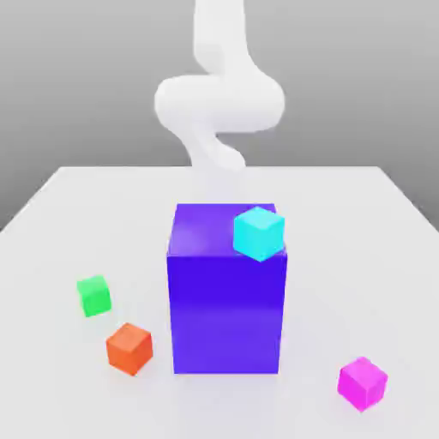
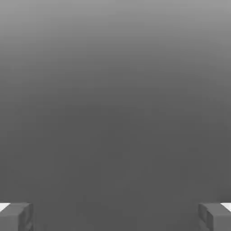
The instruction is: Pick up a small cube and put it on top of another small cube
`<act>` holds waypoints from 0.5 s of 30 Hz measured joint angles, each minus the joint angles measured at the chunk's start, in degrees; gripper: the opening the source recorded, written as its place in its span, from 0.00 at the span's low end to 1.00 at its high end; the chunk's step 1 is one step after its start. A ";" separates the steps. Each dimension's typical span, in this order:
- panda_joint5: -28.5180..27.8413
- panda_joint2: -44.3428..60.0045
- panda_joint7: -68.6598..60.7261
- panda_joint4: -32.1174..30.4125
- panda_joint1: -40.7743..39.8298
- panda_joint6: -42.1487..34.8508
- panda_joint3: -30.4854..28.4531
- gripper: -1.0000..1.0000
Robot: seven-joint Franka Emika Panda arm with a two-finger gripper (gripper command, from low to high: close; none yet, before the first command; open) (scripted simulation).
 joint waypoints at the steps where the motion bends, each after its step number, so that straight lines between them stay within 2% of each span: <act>1: -0.27 2.25 -0.06 -0.43 0.28 0.94 0.65 0.50; 15: -4.82 31.49 -0.06 -6.04 4.53 13.10 8.78 0.50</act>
